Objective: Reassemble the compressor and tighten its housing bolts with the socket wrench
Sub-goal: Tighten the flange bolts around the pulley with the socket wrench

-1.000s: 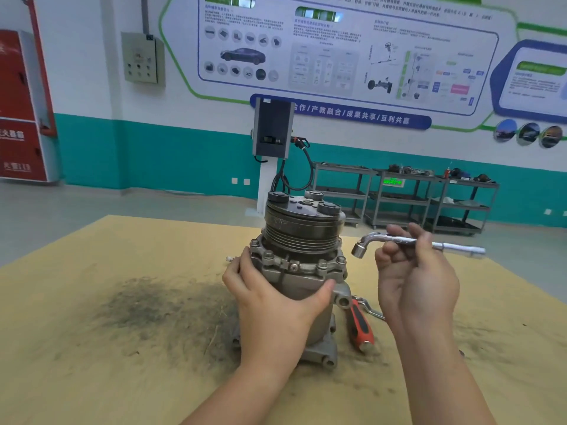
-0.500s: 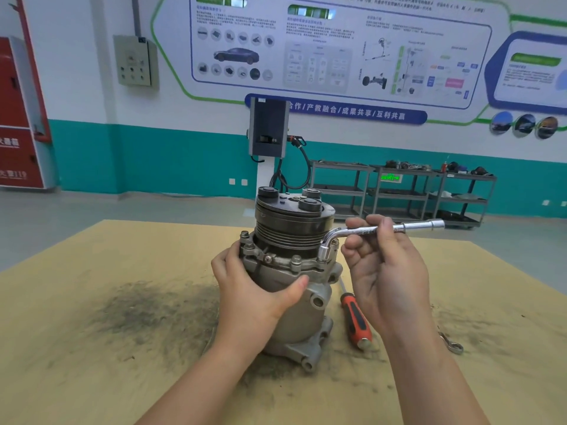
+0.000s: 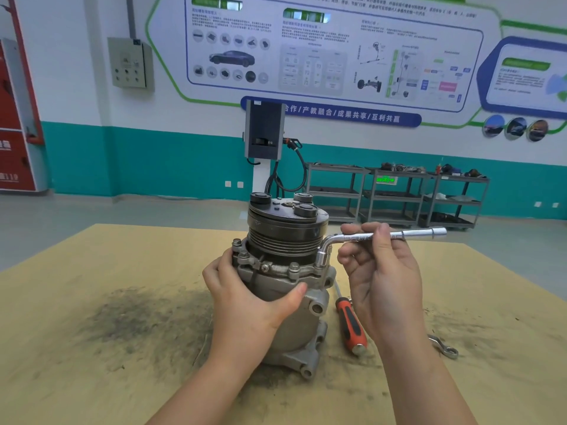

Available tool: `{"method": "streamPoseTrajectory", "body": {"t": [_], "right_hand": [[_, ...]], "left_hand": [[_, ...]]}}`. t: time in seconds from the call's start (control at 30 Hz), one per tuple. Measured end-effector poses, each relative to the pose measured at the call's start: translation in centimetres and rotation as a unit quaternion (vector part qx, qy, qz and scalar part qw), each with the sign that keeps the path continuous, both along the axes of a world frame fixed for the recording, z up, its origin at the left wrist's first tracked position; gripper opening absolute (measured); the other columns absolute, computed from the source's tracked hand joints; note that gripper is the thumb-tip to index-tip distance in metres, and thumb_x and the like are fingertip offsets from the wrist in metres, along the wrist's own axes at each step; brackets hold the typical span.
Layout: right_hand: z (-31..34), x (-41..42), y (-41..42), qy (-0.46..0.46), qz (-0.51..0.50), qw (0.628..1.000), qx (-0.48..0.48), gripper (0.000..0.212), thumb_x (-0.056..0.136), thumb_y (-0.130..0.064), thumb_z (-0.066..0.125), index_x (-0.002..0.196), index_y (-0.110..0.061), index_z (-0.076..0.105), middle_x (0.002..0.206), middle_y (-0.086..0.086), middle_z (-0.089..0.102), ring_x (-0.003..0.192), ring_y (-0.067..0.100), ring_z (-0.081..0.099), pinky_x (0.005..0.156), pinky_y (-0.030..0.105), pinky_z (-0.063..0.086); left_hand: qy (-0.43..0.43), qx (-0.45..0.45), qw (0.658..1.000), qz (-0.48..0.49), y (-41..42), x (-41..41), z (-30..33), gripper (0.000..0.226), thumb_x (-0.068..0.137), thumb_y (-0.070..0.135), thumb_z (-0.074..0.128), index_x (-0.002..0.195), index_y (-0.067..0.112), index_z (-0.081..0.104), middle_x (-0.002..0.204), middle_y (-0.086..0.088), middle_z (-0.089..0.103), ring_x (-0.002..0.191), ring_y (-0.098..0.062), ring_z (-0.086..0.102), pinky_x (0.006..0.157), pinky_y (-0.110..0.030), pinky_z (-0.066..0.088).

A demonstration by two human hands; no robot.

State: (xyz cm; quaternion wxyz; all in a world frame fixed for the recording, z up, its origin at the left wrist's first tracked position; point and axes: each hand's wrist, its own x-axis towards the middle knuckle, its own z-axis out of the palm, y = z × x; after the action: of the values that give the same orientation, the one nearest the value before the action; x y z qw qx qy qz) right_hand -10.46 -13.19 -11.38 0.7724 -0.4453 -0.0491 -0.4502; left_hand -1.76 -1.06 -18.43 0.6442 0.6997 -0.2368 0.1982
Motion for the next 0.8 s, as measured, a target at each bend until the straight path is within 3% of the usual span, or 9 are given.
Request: {"method": "streamPoseTrajectory", "body": {"t": [0.13, 0.23, 0.33, 0.43, 0.5, 0.6, 0.63, 0.7, 0.8], "right_hand": [[-0.7, 0.3, 0.7, -0.024, -0.104, 0.991, -0.077, 0.032, 0.098, -0.028, 0.047, 0.093, 0.002, 0.056, 0.086, 0.014, 0.070, 0.060, 0.020, 0.062, 0.063, 0.029, 0.053], [-1.4, 0.2, 1.5, -0.056, -0.183, 0.968, -0.161, 0.023, 0.099, -0.025, 0.046, 0.092, -0.008, 0.059, 0.088, 0.013, 0.070, 0.064, 0.024, 0.063, 0.065, 0.032, 0.052], [-1.9, 0.2, 2.1, -0.087, -0.248, 0.929, -0.262, 0.017, 0.098, -0.023, 0.046, 0.094, -0.016, 0.062, 0.089, 0.002, 0.067, 0.068, 0.020, 0.064, 0.066, 0.028, 0.052], [-2.7, 0.4, 2.8, -0.096, -0.294, 0.871, -0.383, 0.015, 0.099, -0.024, 0.050, 0.095, -0.017, 0.063, 0.094, -0.001, 0.065, 0.084, 0.018, 0.064, 0.072, 0.036, 0.054], [-3.1, 0.7, 3.4, -0.076, -0.314, 0.825, -0.464, 0.012, 0.097, -0.022, 0.055, 0.097, -0.013, 0.064, 0.097, 0.002, 0.063, 0.089, 0.020, 0.062, 0.074, 0.038, 0.052], [-3.1, 0.7, 3.9, -0.052, -0.309, 0.798, -0.515, 0.016, 0.092, -0.019, 0.063, 0.098, -0.007, 0.072, 0.099, -0.001, 0.060, 0.090, 0.019, 0.060, 0.074, 0.037, 0.051], [-2.9, 0.5, 3.7, -0.051, -0.312, 0.799, -0.512, 0.017, 0.090, -0.018, 0.064, 0.098, -0.006, 0.073, 0.099, 0.000, 0.062, 0.091, 0.019, 0.061, 0.075, 0.036, 0.051], [-2.3, 0.1, 3.5, -0.060, -0.317, 0.822, -0.469, 0.016, 0.092, -0.022, 0.062, 0.099, -0.011, 0.071, 0.098, 0.000, 0.066, 0.091, 0.014, 0.064, 0.079, 0.029, 0.052], [-1.3, -0.5, 2.9, -0.071, -0.283, 0.909, -0.298, 0.013, 0.098, -0.030, 0.051, 0.102, -0.028, 0.063, 0.091, -0.007, 0.069, 0.073, 0.011, 0.064, 0.071, 0.019, 0.051]], "left_hand": [[-0.004, 0.000, 1.000, -0.004, 0.0, 0.0, -0.1, 0.117, 0.044, 0.062, 0.079, 0.143, 0.022, 0.030, 0.102, 0.027, 0.019, 0.100, 0.034, 0.028, 0.073, 0.014, 0.024], [0.003, 0.007, 1.000, 0.003, 0.1, -0.1, 0.2, 0.120, 0.045, 0.061, 0.079, 0.146, 0.024, 0.026, 0.101, 0.028, 0.017, 0.094, 0.028, 0.031, 0.072, 0.010, 0.027], [0.019, 0.006, 1.000, 0.017, -0.1, -0.7, 0.0, 0.126, 0.045, 0.062, 0.079, 0.150, 0.027, 0.020, 0.104, 0.027, 0.016, 0.099, 0.014, 0.032, 0.085, -0.004, 0.029], [0.026, -0.005, 0.999, 0.045, -1.0, -2.2, 0.0, 0.129, 0.043, 0.071, 0.076, 0.150, 0.030, 0.017, 0.109, 0.025, 0.016, 0.111, -0.010, 0.046, 0.090, -0.023, 0.042], [0.023, -0.023, 0.998, 0.055, -1.4, -3.0, 0.0, 0.123, 0.050, 0.075, 0.062, 0.151, 0.019, 0.020, 0.124, 0.014, 0.019, 0.110, -0.026, 0.052, 0.087, -0.036, 0.047], [0.009, -0.062, 0.996, 0.056, -1.6, -3.4, -0.2, 0.099, 0.065, 0.057, 0.054, 0.147, 0.005, 0.032, 0.142, -0.016, 0.032, 0.122, -0.042, 0.047, 0.097, -0.045, 0.045], [0.004, -0.055, 0.997, 0.057, -1.6, -3.5, -0.2, 0.101, 0.067, 0.059, 0.055, 0.148, 0.005, 0.030, 0.142, -0.013, 0.030, 0.121, -0.042, 0.048, 0.096, -0.042, 0.046], [0.007, -0.045, 0.997, 0.063, -1.5, -3.7, -0.1, 0.125, 0.055, 0.078, 0.062, 0.152, 0.010, 0.022, 0.130, 0.013, 0.020, 0.118, -0.034, 0.050, 0.090, -0.035, 0.045], [0.015, -0.014, 0.996, 0.082, -1.9, -3.6, -0.2, 0.136, 0.041, 0.074, 0.074, 0.153, 0.022, 0.016, 0.123, 0.022, 0.017, 0.120, -0.023, 0.047, 0.094, -0.028, 0.038]]}}
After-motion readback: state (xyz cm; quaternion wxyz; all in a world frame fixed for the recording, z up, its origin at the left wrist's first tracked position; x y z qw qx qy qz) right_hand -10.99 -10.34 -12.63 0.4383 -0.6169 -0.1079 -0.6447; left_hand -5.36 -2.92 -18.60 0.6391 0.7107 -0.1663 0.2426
